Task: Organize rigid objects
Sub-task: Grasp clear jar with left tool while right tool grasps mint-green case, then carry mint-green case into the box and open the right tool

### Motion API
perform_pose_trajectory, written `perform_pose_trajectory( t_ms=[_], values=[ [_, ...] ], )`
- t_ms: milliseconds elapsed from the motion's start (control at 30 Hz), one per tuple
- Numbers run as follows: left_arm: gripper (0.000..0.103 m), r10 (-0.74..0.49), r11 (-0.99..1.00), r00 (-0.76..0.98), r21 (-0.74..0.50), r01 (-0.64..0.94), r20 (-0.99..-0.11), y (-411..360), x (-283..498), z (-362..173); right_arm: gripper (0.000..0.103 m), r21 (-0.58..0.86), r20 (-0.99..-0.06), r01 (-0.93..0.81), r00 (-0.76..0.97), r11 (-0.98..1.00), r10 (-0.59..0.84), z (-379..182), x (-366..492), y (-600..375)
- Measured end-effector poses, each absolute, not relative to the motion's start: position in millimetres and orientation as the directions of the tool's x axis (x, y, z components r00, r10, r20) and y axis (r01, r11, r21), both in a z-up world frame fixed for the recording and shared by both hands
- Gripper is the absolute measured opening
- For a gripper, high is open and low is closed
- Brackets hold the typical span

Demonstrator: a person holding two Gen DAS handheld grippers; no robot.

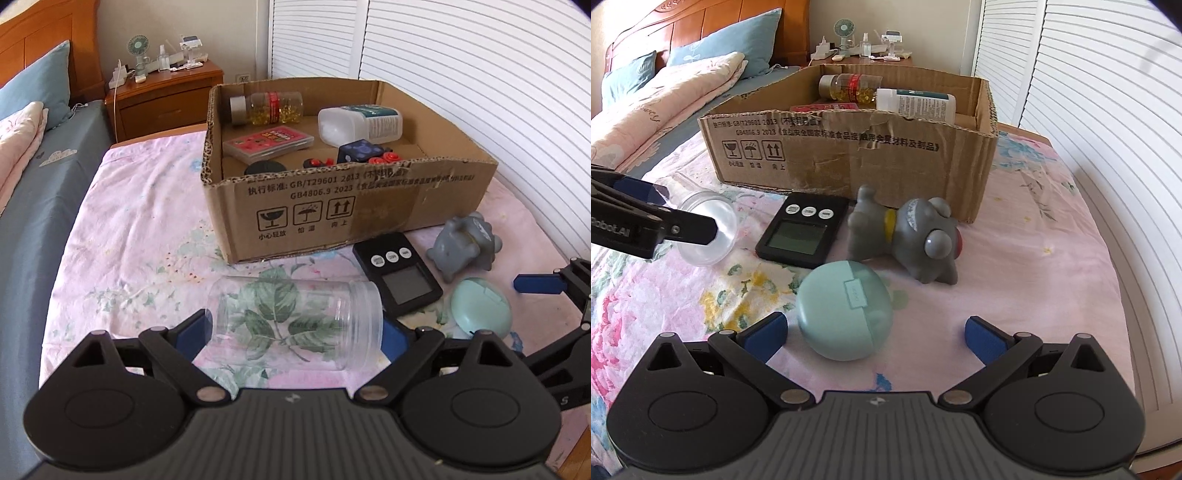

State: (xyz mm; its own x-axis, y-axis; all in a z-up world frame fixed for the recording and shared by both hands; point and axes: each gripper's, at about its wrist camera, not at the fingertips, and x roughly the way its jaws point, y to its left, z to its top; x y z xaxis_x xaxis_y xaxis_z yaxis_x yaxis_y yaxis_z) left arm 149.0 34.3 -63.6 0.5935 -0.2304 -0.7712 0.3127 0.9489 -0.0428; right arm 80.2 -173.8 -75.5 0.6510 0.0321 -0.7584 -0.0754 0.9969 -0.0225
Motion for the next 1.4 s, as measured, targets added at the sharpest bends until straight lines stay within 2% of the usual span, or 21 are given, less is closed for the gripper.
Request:
perform_pose_trajectory(
  t_ms=[267,400,500,633,700,900,1033,1400],
  values=[
    [0.094,-0.248,0.951,0.575,-0.082,0.299,-0.779,39.1,152.8,-71.3,0.100,-0.023,-0.751,-0.186,0.652,0.982,0.106,-75.0,85.8,-159.9],
    [0.094,-0.255,0.951,0.571,-0.095,0.295,-0.780,40.9,154.0,-71.4,0.088,-0.024,-0.746,-0.241,0.650,0.970,0.143,-71.5,88.3,-155.9],
    [0.094,-0.263,0.950,0.570,-0.106,0.294,-0.779,41.3,154.6,-70.8,0.085,-0.033,-0.748,-0.262,0.646,0.965,0.149,-70.1,89.0,-156.5],
    [0.094,-0.267,0.948,0.570,-0.106,0.300,-0.777,40.9,154.8,-69.6,0.074,-0.026,-0.748,-0.270,0.644,0.962,0.161,-67.6,87.5,-161.7],
    [0.094,-0.264,0.948,0.571,-0.101,0.302,-0.777,40.2,155.5,-69.3,0.071,-0.025,-0.747,-0.269,0.645,0.963,0.161,-67.2,88.0,-164.3],
    [0.094,-0.257,0.950,0.568,-0.097,0.297,-0.782,39.6,157.5,-67.7,0.071,-0.037,-0.750,-0.278,0.643,0.960,0.158,-67.4,90.3,-163.4],
    [0.093,-0.244,0.952,0.574,-0.081,0.295,-0.782,38.5,157.1,-66.3,0.058,-0.047,-0.754,-0.268,0.641,0.962,0.142,-65.0,90.4,-162.2],
    [0.091,-0.244,0.929,0.568,-0.022,0.369,-0.786,31.8,147.9,-54.5,0.058,-0.033,-0.771,-0.255,0.621,0.966,0.138,-58.9,89.6,-168.7]
  ],
)
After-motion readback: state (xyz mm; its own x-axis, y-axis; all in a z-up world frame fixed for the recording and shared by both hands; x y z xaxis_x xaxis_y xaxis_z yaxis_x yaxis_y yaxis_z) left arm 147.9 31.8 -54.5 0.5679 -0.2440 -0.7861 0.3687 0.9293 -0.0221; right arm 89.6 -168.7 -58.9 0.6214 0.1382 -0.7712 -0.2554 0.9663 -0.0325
